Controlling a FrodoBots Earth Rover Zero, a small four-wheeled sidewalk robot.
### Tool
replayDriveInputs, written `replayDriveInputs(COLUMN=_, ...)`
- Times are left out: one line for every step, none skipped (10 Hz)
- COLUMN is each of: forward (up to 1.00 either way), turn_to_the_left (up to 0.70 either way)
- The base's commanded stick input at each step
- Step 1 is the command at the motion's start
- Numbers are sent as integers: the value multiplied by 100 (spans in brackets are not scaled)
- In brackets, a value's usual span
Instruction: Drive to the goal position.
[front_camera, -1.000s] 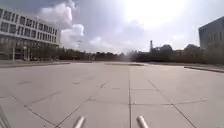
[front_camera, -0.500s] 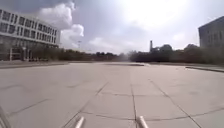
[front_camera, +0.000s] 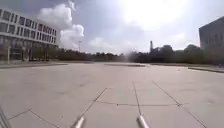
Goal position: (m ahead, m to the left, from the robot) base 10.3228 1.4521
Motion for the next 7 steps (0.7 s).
replayDriveInputs(forward=70, turn_to_the_left=4)
replayDriveInputs(forward=70, turn_to_the_left=4)
replayDriveInputs(forward=70, turn_to_the_left=4)
replayDriveInputs(forward=70, turn_to_the_left=4)
replayDriveInputs(forward=70, turn_to_the_left=4)
replayDriveInputs(forward=70, turn_to_the_left=4)
replayDriveInputs(forward=70, turn_to_the_left=4)
